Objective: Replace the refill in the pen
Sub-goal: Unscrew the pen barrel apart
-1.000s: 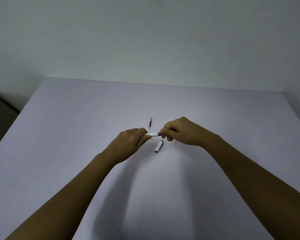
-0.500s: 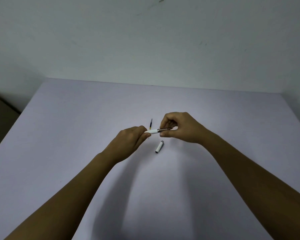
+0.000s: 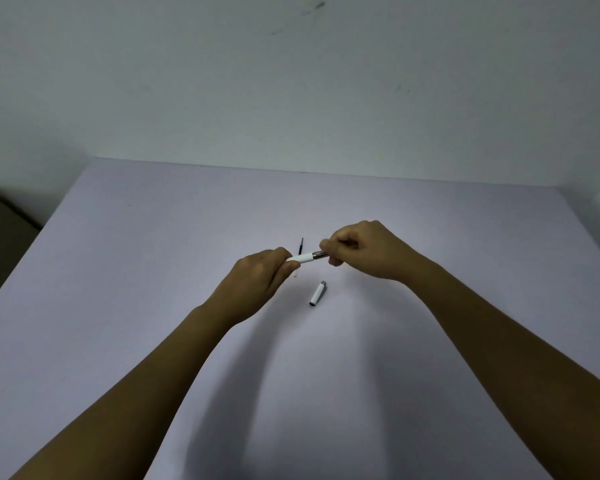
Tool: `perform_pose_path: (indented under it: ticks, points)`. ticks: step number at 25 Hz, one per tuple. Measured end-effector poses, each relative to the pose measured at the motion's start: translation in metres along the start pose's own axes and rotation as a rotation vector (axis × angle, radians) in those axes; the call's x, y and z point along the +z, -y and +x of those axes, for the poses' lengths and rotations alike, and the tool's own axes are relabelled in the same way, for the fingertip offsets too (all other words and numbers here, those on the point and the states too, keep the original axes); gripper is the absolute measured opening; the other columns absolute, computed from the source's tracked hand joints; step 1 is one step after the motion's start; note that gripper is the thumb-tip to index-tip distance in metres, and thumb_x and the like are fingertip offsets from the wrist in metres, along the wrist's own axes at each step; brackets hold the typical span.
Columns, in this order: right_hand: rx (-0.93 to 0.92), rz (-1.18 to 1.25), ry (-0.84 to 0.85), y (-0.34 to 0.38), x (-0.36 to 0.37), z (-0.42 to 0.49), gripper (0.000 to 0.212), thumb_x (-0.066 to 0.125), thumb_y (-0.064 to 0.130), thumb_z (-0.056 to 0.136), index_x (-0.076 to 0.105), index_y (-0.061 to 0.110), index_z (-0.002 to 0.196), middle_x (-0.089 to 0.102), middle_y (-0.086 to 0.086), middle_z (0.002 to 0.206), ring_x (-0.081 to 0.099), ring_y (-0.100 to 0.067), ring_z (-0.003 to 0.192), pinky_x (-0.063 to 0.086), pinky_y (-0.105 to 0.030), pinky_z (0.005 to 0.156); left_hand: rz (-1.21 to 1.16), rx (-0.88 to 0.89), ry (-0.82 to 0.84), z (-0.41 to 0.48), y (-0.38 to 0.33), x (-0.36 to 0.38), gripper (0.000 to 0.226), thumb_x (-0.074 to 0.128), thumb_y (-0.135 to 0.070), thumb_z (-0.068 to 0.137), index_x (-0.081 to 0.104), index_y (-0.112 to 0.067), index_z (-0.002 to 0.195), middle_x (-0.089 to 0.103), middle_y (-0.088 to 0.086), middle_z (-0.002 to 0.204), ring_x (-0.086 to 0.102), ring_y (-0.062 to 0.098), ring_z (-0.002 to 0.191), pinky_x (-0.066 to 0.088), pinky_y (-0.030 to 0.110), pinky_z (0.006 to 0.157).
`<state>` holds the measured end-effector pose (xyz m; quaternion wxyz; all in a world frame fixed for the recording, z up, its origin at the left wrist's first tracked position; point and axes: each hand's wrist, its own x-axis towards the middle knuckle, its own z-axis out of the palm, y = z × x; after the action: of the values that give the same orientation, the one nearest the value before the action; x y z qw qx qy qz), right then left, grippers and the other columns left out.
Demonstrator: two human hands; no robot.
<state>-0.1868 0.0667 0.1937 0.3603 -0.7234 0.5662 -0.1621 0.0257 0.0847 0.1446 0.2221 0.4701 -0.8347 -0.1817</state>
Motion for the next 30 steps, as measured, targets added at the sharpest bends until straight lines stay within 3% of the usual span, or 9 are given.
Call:
perform_pose_path:
  ticks: [2, 5, 8, 10, 13, 19, 22, 25, 30]
  points:
    - [-0.035, 0.042, 0.021, 0.001, -0.001, -0.002, 0.004, 0.069, 0.027, 0.081, 0.069, 0.023, 0.082, 0.071, 0.008, 0.079, 0.065, -0.004, 0.073, 0.049, -0.018, 0.069, 0.004, -0.001, 0.003, 0.000, 0.000, 0.001, 0.039, 0.030, -0.043, 0.093, 0.053, -0.013, 0.085, 0.033, -0.016, 0.057, 0.036, 0.004, 0.050, 0.025, 0.015, 0.050]
    - [-0.035, 0.122, 0.006, 0.001, -0.001, -0.004, 0.017, 0.075, 0.029, 0.075, 0.065, 0.027, 0.088, 0.066, 0.008, 0.083, 0.064, -0.007, 0.080, 0.051, -0.019, 0.077, -0.011, -0.020, 0.003, -0.002, -0.002, 0.002, 0.034, 0.033, -0.038, 0.093, 0.053, -0.011, 0.086, 0.034, -0.015, 0.057, 0.036, 0.004, 0.051, 0.025, 0.015, 0.050]
    - [0.044, 0.020, -0.003, 0.000, 0.001, -0.004, 0.021, 0.059, 0.045, 0.085, 0.065, 0.026, 0.078, 0.067, 0.006, 0.073, 0.057, 0.000, 0.064, 0.044, -0.020, 0.063, -0.010, -0.019, 0.010, -0.004, -0.003, 0.003, 0.034, 0.035, -0.037, 0.096, 0.053, -0.010, 0.085, 0.034, -0.014, 0.057, 0.036, 0.006, 0.050, 0.025, 0.016, 0.049]
    - [0.027, 0.011, -0.005, -0.001, 0.001, -0.005, 0.017, 0.063, 0.036, 0.085, 0.066, 0.022, 0.075, 0.066, 0.010, 0.067, 0.055, 0.004, 0.057, 0.042, -0.016, 0.058, -0.007, -0.014, 0.008, -0.004, -0.003, 0.004, 0.037, 0.032, -0.040, 0.094, 0.052, -0.011, 0.084, 0.033, -0.013, 0.056, 0.036, 0.007, 0.050, 0.025, 0.016, 0.049]
    - [-0.030, 0.152, -0.006, -0.004, -0.002, -0.007, 0.014, 0.074, 0.019, 0.076, 0.063, 0.022, 0.085, 0.063, 0.013, 0.075, 0.059, 0.005, 0.066, 0.049, -0.011, 0.066, -0.024, -0.029, 0.004, -0.004, -0.003, 0.003, 0.033, 0.033, -0.037, 0.093, 0.053, -0.012, 0.084, 0.034, -0.015, 0.057, 0.036, 0.005, 0.050, 0.025, 0.016, 0.049]
    - [-0.032, 0.142, -0.009, -0.005, 0.005, -0.007, 0.011, 0.074, 0.029, 0.077, 0.069, 0.023, 0.084, 0.067, 0.007, 0.073, 0.059, -0.006, 0.067, 0.046, -0.022, 0.066, -0.032, -0.043, 0.000, -0.004, -0.004, 0.003, 0.034, 0.035, -0.036, 0.095, 0.054, -0.010, 0.088, 0.038, -0.011, 0.058, 0.037, 0.008, 0.051, 0.026, 0.016, 0.050]
    - [-0.022, 0.299, -0.044, -0.003, 0.006, -0.006, 0.008, 0.073, 0.021, 0.078, 0.069, 0.018, 0.084, 0.072, -0.002, 0.083, 0.067, -0.014, 0.076, 0.049, -0.022, 0.071, -0.102, -0.105, 0.004, -0.005, -0.004, 0.006, 0.025, 0.039, -0.032, 0.096, 0.055, -0.013, 0.093, 0.043, -0.010, 0.059, 0.043, 0.010, 0.054, 0.031, 0.021, 0.051]
    - [0.001, 0.524, -0.071, -0.001, 0.006, -0.004, 0.008, 0.070, 0.011, 0.081, 0.068, 0.016, 0.086, 0.072, -0.001, 0.085, 0.068, -0.004, 0.080, 0.051, -0.012, 0.072, -0.106, -0.064, -0.002, -0.007, -0.003, 0.008, 0.029, 0.042, -0.039, 0.093, 0.058, -0.015, 0.095, 0.056, 0.000, 0.065, 0.048, 0.019, 0.059, 0.040, 0.033, 0.056]
    - [0.012, 0.667, -0.148, 0.004, 0.013, 0.004, 0.013, 0.068, 0.006, 0.081, 0.068, 0.014, 0.090, 0.071, -0.001, 0.084, 0.069, -0.001, 0.077, 0.050, -0.009, 0.071, -0.057, -0.020, -0.101, -0.003, 0.002, 0.014, 0.031, 0.053, -0.038, 0.086, 0.062, -0.012, 0.072, 0.044, -0.002, 0.060, 0.039, 0.015, 0.055, 0.024, 0.014, 0.050]
